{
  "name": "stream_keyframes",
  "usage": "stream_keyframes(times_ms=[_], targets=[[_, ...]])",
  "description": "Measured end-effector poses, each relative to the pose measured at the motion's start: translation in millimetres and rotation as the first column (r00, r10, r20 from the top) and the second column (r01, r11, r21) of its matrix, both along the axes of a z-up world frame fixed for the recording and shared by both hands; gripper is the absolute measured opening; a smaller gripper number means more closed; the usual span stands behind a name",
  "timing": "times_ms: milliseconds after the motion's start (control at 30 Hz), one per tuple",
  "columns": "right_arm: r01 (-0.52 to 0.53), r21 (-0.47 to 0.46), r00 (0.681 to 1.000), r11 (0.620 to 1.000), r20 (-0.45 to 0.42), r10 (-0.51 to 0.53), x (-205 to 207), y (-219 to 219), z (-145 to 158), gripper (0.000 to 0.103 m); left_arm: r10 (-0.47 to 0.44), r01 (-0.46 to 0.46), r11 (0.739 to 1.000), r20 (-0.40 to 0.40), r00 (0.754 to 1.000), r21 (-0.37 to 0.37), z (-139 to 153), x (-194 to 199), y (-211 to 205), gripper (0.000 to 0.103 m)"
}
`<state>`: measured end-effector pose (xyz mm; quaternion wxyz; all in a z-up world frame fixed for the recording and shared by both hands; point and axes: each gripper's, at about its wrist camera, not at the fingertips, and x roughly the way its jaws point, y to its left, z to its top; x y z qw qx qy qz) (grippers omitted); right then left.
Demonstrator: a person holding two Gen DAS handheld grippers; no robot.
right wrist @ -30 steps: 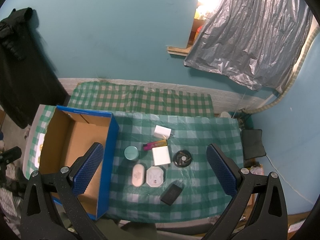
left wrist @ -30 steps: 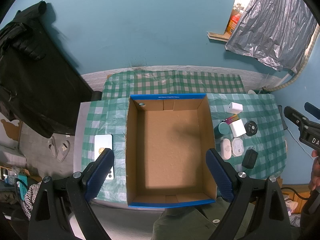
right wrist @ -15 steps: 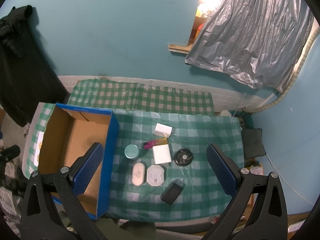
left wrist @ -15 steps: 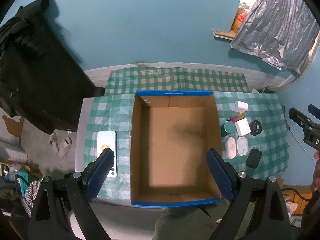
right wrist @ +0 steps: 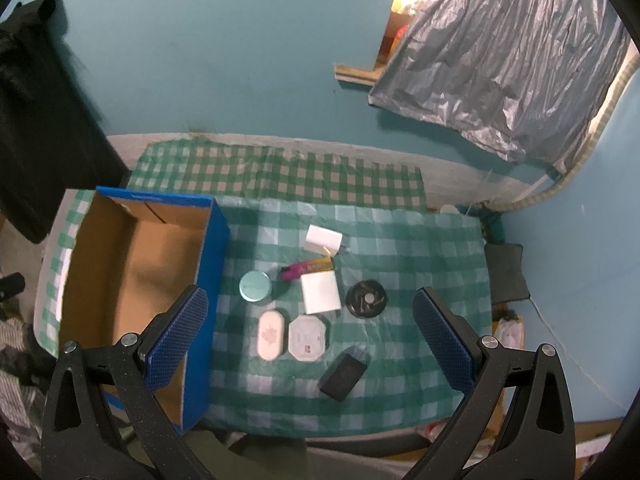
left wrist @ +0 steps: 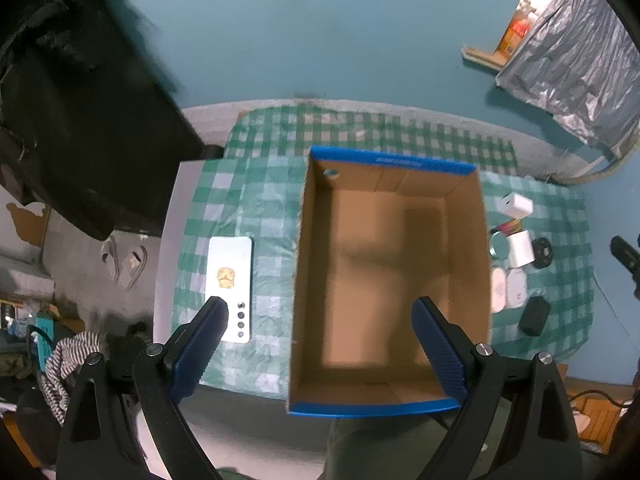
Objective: Organize rigid objects
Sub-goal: 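Move the right tool to the black charger and close on it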
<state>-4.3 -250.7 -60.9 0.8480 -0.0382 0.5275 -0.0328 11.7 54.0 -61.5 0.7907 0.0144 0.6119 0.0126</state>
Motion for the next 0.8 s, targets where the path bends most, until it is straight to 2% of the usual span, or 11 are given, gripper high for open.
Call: stream_keyframes(times_ms=[233, 367, 433, 533, 633, 700, 800], targets=[[0.035, 0.017, 0.997, 0.999, -0.071, -0.033, 5.9, -19.0, -33.6, 0.102, 0.006, -0.003, 0.999, -0.080, 0.997, 0.043, -36.7, 1.2, 17.3, 0.094], [0.083, 0.064, 0.991, 0.995, -0.109, -0.075, 6.2, -37.0, -56.3, 0.102, 0.009, -0.002, 0.998, -0.126, 0.992, 0.055, -60.1, -2.1, 26.4, 0.094], [0.113, 0.100, 0.985, 0.989, -0.143, -0.099, 5.6, -49.1, -70.1, 0.102, 0.012, -0.006, 0.999, -0.156, 0.988, 0.039, -72.4, -3.5, 30.3, 0.093], [0.144, 0.127, 0.972, 0.981, -0.206, -0.116, 5.7, -63.2, -92.7, 0.102, 0.021, -0.022, 1.000, -0.187, 0.982, -0.004, -90.2, -5.4, 38.2, 0.089], [0.180, 0.138, 0.960, 0.974, -0.241, -0.143, 1.8, -76.8, -115.4, 0.102, 0.016, -0.016, 1.000, -0.215, 0.976, 0.003, -106.2, -7.0, 41.3, 0.085], [0.210, 0.142, 0.950, 0.967, -0.263, -0.168, -1.7, -85.5, -129.8, 0.102, 0.011, -0.007, 1.000, -0.230, 0.973, 0.018, -114.5, -8.2, 42.3, 0.077], [0.258, 0.160, 0.931, 0.953, -0.307, -0.200, -8.7, -98.7, -153.0, 0.102, -0.007, 0.014, 1.000, -0.248, 0.969, 0.027, -126.0, -10.9, 41.7, 0.073]])
